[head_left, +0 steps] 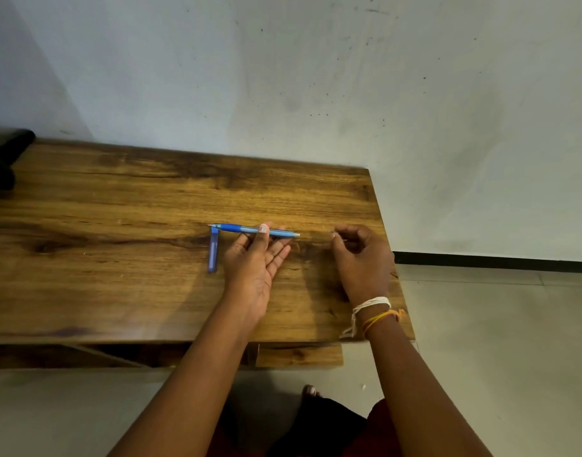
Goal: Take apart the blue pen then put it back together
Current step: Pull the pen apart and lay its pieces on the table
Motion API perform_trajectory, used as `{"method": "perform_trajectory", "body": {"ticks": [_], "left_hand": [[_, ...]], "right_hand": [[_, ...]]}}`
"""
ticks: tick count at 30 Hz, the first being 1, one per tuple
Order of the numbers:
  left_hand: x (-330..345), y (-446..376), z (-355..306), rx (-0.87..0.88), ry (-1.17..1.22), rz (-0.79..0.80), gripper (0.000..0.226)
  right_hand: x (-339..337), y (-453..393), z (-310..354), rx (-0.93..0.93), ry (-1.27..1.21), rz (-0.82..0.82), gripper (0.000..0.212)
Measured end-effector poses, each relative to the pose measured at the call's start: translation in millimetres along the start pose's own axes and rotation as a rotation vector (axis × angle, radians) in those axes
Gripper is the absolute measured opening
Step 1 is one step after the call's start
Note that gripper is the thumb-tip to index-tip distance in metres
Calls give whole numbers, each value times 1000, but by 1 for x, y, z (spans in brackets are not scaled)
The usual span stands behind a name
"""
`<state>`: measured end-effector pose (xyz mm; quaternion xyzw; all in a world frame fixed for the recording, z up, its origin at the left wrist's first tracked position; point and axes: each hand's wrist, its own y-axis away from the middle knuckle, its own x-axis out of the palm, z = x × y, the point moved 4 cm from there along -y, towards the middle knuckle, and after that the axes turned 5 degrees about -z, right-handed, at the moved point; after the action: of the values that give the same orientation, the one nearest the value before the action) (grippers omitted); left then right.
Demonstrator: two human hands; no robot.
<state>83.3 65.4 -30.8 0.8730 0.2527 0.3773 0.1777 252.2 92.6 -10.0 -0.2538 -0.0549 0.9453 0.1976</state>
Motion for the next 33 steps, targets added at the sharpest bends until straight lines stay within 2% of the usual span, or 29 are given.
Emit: {"method": "perform_trajectory", "body": {"ticks": [8,18,20,22,24,27,33], "left_hand": [[-7,0,-7,4,-28,-3,12],[-8,0,-8,2,-26,-15,11],[-8,0,-8,4,-24,-20,9],[-8,0,-8,8,-22,-29,9],[-9,-1,-8,12,-28,-33,9],[-8,-2,-7,23,-29,-25,11],[-6,-2,-7,20,-30,-18,10]], "right_hand": [[14,3,-2,-31,209,42,17],[14,2,-3,1,194,106,23],[13,4,0,14,117,64,30],[12,7,8,11,-15,32,27],[20,13,17,2,-136,127,18],[34,24,24,76,-273,304,16],[37,26,24,136,-403,353,8]]}}
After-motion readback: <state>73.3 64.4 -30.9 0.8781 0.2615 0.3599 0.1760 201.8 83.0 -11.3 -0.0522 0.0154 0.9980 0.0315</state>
